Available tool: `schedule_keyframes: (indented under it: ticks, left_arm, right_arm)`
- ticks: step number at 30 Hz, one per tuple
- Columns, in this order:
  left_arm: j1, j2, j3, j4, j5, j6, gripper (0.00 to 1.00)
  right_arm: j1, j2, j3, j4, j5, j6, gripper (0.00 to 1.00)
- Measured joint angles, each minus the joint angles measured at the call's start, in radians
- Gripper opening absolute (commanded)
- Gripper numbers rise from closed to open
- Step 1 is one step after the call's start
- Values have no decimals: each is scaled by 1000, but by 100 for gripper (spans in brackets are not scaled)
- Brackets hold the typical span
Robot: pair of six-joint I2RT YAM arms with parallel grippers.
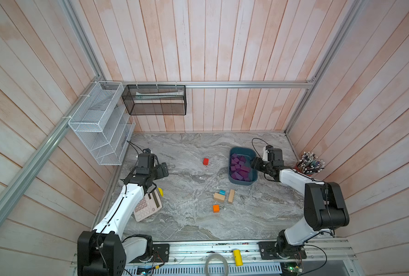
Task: Pick purple bricks into the storage bin
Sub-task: Place the storage box at the center of the board.
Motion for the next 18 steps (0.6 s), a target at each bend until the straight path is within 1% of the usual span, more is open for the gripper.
schedule_keyframes:
  ticks: [2, 7, 9, 15, 18]
  left_arm:
    - [-9, -6, 0, 6, -11, 6, 100]
    - [-42, -36, 0, 35, -27, 25, 100]
    - [-44, -59, 0, 49, -18, 29, 100]
    - [-44, -143, -7, 136, 20, 33, 100]
    - [-44, -164, -39, 209, 34, 40, 100]
  right_arm:
    - [0, -27, 0, 2, 8, -7, 82]
    - [0, -147, -60, 50, 79, -54, 85]
    - [0, -207, -117, 93, 107, -88, 85]
    - [0, -389, -354, 256, 172, -181, 85]
    - [0, -470, -422, 293, 195, -219, 85]
